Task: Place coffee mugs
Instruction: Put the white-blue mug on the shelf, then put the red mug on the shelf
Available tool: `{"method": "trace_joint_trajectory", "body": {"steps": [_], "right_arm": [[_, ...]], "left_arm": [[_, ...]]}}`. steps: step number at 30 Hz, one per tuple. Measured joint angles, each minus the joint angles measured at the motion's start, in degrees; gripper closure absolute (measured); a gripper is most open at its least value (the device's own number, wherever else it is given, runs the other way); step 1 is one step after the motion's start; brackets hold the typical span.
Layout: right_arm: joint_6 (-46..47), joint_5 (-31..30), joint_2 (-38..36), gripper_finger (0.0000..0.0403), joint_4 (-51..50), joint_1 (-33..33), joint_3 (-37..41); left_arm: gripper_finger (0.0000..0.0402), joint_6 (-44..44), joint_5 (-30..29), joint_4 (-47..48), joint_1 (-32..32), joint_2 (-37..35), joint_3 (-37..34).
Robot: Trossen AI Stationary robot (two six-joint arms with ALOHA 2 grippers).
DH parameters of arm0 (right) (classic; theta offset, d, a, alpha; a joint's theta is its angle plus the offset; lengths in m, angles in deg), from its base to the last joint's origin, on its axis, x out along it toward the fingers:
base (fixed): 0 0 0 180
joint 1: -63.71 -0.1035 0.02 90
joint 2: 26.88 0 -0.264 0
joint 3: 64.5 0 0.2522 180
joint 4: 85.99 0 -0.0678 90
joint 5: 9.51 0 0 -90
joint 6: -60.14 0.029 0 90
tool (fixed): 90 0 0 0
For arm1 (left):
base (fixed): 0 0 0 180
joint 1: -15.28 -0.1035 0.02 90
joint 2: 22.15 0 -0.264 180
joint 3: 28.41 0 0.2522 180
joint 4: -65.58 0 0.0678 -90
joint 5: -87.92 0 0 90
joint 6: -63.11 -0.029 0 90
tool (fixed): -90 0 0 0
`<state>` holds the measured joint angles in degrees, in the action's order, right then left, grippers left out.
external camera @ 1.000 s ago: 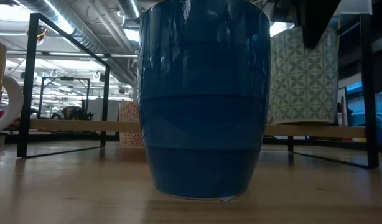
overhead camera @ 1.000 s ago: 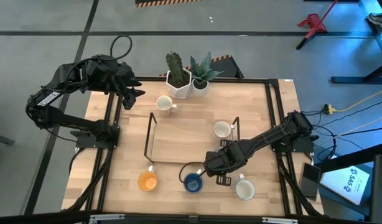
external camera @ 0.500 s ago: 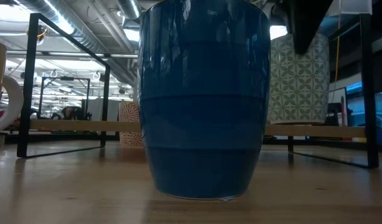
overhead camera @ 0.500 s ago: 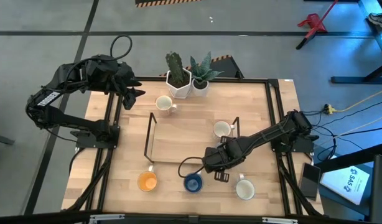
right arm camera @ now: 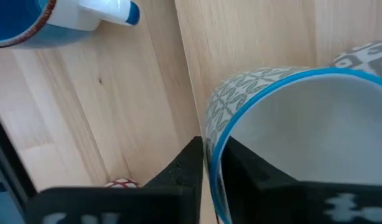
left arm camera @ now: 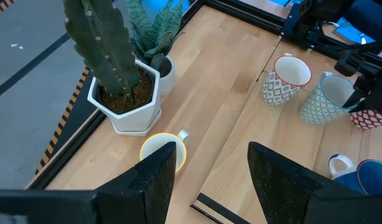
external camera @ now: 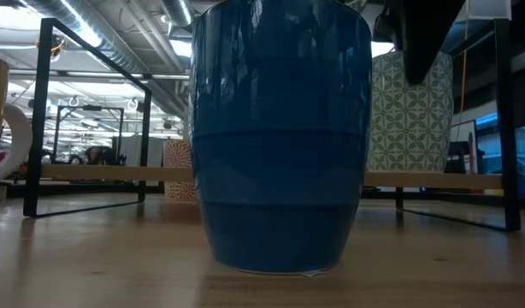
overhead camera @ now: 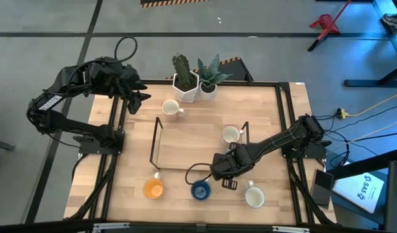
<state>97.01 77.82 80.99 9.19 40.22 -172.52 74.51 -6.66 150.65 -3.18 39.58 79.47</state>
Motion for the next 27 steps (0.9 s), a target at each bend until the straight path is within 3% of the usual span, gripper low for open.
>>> {"method": "trace_joint_trajectory", "body": {"steps": [15,23,27], "right_arm": [[0.00,-0.78,0.00,0.0247,-4.77,-0.02,-4.46],[-3.76,-2.43,0.00,0.0244,-10.67,-0.40,-14.63],[-3.68,-2.82,-0.02,0.0246,-11.17,-4.05,-20.56]], "left_arm": [[0.0208,0.00,0.00,0.00,0.00,0.00,0.00],[0.0208,0.00,0.00,0.00,0.00,0.00,0.00],[0.0208,0.00,0.03,0.03,0.00,0.00,0.00]]}}
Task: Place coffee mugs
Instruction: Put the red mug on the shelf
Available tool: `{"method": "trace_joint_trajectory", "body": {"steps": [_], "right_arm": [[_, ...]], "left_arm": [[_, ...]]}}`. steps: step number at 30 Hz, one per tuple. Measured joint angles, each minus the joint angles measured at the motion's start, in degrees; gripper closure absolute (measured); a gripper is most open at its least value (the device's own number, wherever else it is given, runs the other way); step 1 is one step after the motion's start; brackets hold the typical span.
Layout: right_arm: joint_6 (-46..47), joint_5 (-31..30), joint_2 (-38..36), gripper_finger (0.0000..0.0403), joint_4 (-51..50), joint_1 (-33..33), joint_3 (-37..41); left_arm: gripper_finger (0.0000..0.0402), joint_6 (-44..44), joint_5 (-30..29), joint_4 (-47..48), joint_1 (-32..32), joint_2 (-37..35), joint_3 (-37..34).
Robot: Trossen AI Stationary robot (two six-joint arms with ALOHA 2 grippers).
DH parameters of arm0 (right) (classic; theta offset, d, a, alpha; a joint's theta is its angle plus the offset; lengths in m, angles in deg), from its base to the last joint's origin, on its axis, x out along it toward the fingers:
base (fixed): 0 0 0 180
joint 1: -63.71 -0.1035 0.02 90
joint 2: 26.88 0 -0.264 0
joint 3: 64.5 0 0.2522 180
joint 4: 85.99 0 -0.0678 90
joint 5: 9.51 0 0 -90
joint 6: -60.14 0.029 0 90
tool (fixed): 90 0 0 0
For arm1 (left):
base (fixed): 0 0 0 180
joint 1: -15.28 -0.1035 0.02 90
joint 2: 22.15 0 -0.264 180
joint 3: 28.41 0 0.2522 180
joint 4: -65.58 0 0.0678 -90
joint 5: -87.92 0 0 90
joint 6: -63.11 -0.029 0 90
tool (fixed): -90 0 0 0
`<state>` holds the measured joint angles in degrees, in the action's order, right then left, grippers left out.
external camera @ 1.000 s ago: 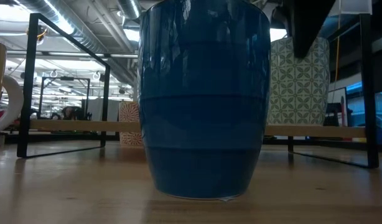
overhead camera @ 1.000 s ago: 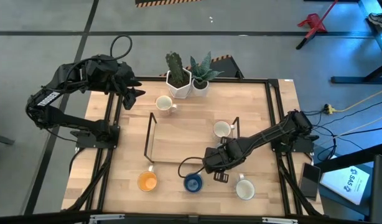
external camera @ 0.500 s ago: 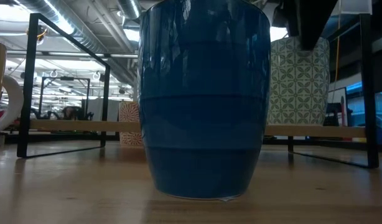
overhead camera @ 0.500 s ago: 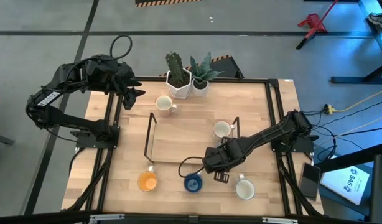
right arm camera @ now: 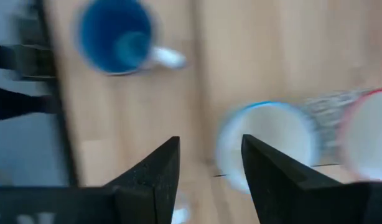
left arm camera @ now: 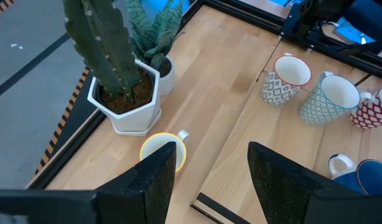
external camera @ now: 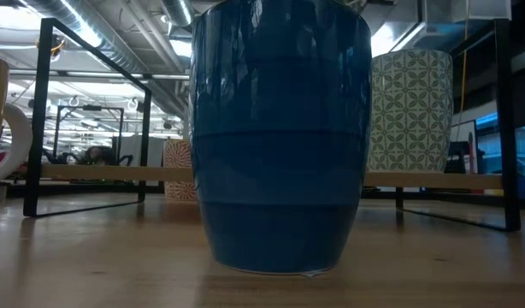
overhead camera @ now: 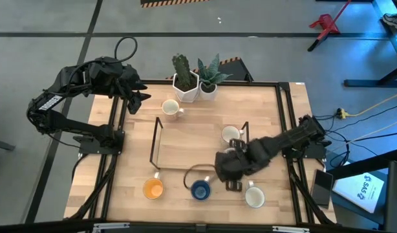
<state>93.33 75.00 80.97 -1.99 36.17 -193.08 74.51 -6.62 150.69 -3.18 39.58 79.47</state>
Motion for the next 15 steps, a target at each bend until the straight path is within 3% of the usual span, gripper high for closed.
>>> {"method": "trace_joint_trajectory", "body": {"steps": [10,15], "right_arm": [[33.94,1.72,0.31,0.0247,-1.79,-16.56,2.38],[42.61,2.68,0.24,0.0247,3.69,-20.30,7.25]], "left_arm": [[0.0208,-0.67,0.80,0.04,0.01,0.00,0.00],[0.0208,-1.43,0.84,-0.01,0.01,0.00,0.00]]}}
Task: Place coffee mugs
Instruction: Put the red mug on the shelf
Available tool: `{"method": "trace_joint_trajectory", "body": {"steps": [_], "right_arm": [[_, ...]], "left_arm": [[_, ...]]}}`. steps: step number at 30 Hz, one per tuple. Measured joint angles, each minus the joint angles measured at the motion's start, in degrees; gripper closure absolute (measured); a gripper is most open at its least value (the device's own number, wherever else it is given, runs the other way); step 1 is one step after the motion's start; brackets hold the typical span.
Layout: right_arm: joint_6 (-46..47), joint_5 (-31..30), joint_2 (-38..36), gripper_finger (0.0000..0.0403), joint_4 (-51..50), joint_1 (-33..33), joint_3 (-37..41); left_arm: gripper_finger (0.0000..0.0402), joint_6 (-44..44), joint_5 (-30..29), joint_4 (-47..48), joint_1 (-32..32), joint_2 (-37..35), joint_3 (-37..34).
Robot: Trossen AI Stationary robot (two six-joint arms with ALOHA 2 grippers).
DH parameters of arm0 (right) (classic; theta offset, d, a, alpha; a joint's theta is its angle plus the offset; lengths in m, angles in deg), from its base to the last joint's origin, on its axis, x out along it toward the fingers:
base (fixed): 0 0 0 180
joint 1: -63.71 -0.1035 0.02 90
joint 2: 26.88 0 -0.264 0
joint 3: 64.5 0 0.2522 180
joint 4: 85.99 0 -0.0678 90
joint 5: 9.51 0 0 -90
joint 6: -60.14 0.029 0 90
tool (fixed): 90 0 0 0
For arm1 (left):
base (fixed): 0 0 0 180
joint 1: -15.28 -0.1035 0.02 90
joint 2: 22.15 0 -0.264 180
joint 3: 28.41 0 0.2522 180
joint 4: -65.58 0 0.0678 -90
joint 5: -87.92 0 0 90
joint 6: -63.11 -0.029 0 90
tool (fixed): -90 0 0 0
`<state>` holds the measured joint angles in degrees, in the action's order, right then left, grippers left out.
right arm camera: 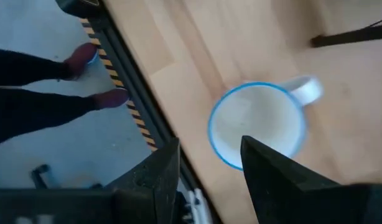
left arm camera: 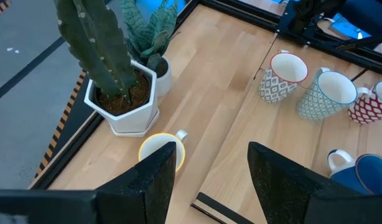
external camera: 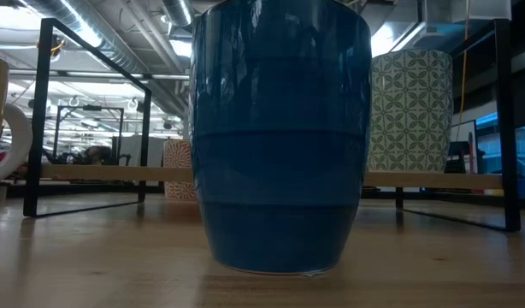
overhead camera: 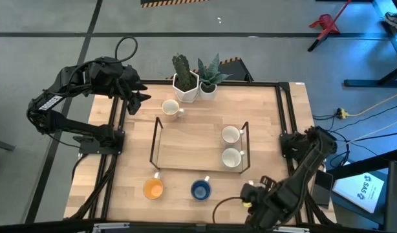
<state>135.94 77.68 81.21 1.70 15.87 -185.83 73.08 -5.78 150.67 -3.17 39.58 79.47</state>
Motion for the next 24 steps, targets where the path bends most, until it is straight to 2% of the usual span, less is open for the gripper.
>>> {"method": "trace_joint_trajectory", "body": {"steps": [7,11,24], "right_arm": [[-0.11,1.03,0.04,0.0247,11.36,-0.57,9.38],[-1.27,2.17,0.04,0.0247,13.13,-0.57,13.85],[-6.27,3.08,0.04,0.0250,16.22,-0.53,18.90]], "left_arm": [[0.0208,-0.08,0.00,-0.19,0.01,0.00,0.00],[0.0208,-0.10,0.00,-0.20,0.00,0.00,0.00],[0.0208,-0.11,0.00,-0.19,0.00,0.02,0.00]]}}
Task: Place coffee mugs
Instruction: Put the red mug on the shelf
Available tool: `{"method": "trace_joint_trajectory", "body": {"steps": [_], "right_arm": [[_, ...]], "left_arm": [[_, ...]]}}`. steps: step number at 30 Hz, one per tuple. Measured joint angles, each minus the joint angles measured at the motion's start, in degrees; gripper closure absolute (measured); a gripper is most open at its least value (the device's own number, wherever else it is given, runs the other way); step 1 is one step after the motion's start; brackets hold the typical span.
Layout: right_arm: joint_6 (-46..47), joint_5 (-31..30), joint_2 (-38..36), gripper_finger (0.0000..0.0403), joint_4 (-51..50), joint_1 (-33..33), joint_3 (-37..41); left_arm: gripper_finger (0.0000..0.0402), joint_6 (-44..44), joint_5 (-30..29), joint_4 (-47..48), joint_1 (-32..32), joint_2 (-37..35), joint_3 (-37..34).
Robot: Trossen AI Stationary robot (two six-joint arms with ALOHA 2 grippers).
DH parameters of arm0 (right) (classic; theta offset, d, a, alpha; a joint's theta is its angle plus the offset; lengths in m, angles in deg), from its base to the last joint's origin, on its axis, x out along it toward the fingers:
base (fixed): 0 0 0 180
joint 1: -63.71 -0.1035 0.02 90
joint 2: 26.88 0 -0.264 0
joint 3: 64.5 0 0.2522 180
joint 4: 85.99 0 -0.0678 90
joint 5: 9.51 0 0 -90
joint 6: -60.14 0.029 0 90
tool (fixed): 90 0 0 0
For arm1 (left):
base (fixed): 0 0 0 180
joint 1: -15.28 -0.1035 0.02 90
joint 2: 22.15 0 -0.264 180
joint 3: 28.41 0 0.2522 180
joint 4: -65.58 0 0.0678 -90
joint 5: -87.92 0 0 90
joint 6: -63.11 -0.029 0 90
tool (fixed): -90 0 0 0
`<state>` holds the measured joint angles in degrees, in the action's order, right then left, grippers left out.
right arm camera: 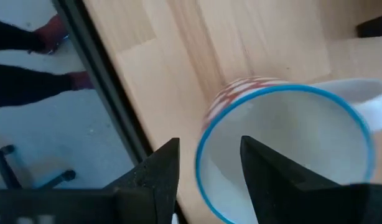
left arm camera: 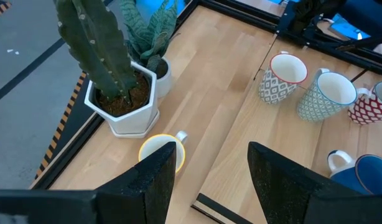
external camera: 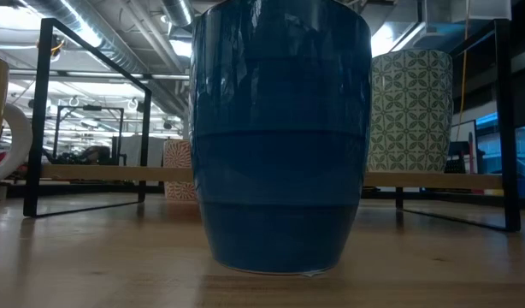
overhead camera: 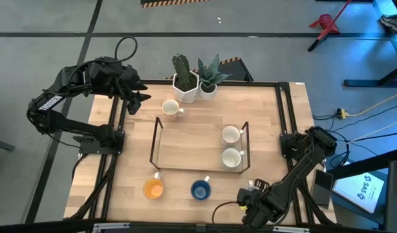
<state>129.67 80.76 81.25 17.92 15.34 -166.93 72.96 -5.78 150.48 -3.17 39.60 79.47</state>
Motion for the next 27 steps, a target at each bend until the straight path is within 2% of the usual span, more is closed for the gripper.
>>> {"method": "trace_joint_trajectory", "body": {"steps": [4,10,15,19,22,24,27], "right_arm": [[-0.90,2.02,0.00,0.0284,3.00,0.11,2.50],[-1.22,3.76,-0.02,0.0389,3.81,0.02,3.47],[-3.43,7.26,-0.03,0.0397,4.51,0.18,1.97],[-11.25,10.24,-0.43,0.0399,6.00,1.07,-6.71],[-17.30,10.85,-0.68,0.0400,-1.54,2.91,-16.44],[-22.07,9.43,-0.73,0.0400,-7.85,4.97,-23.76],[-29.94,2.93,-0.79,0.0401,-18.17,8.31,-35.60]], "left_arm": [[0.0208,-0.01,0.00,0.00,0.00,0.01,-0.02],[0.0208,0.00,-0.02,0.00,0.00,0.01,-0.01],[0.0208,0.00,-0.02,0.00,0.01,0.01,0.00],[0.0208,-0.51,0.00,0.00,0.01,-0.01,0.00],[0.0208,-1.08,0.00,0.00,-0.01,0.00,0.00],[0.0208,-1.10,0.10,0.00,-0.01,0.00,-0.02],[0.0208,-1.48,0.44,0.00,0.01,-0.01,-0.02]]}}
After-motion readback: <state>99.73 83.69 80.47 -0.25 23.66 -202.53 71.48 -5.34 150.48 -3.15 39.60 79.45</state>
